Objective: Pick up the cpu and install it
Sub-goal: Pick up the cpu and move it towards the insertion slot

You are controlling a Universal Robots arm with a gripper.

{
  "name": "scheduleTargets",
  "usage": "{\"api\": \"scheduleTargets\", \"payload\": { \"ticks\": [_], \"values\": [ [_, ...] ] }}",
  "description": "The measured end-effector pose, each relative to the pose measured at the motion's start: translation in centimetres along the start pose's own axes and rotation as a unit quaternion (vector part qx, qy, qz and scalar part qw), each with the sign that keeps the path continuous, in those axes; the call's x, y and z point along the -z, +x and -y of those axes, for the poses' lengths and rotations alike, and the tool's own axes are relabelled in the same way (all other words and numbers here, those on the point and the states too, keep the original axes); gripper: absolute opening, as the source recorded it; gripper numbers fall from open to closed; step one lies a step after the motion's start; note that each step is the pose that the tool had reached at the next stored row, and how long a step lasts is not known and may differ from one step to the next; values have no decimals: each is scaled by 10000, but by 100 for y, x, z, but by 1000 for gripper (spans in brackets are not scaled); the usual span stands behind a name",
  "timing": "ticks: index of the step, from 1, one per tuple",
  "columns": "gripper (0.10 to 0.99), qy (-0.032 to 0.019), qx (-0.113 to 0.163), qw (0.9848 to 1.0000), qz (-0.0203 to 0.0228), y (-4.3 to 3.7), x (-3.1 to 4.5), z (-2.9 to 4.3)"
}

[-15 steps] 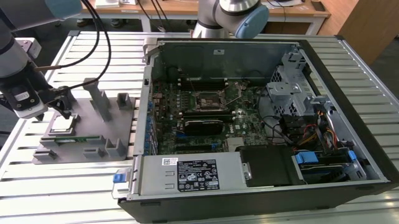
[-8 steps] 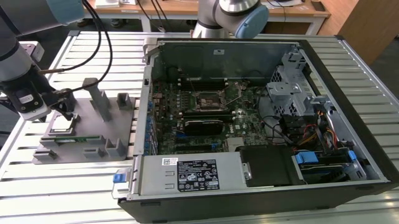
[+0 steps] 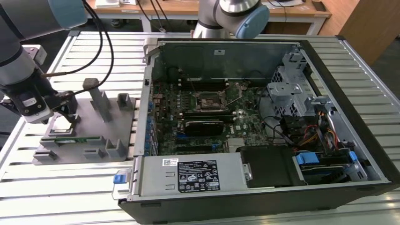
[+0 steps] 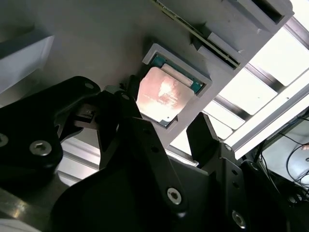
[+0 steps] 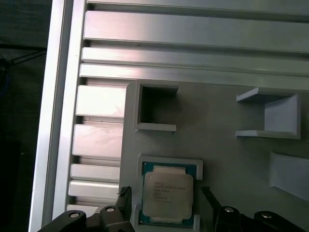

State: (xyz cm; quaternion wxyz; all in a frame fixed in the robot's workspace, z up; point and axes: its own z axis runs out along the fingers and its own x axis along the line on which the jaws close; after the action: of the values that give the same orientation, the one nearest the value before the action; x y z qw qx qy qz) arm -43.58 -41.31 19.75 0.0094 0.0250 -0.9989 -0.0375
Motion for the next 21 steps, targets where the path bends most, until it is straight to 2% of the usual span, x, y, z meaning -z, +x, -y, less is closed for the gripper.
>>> {"api": "scheduleTargets", "payload": {
  "ticks": [10, 16, 18, 19, 20, 21],
  "values": [
    [663, 0, -11, 10000, 2, -2, -81, -5],
    [663, 6, -17, 10000, 2, -5, -103, -9],
    [663, 43, -22, 10000, 3, -5, -106, -11],
    [663, 89, -29, 10000, 4, -5, -105, -11],
    [663, 113, -39, 9999, 5, -6, -106, -10],
    [663, 113, -51, 9999, 5, -7, -107, -10]
  ]
}}
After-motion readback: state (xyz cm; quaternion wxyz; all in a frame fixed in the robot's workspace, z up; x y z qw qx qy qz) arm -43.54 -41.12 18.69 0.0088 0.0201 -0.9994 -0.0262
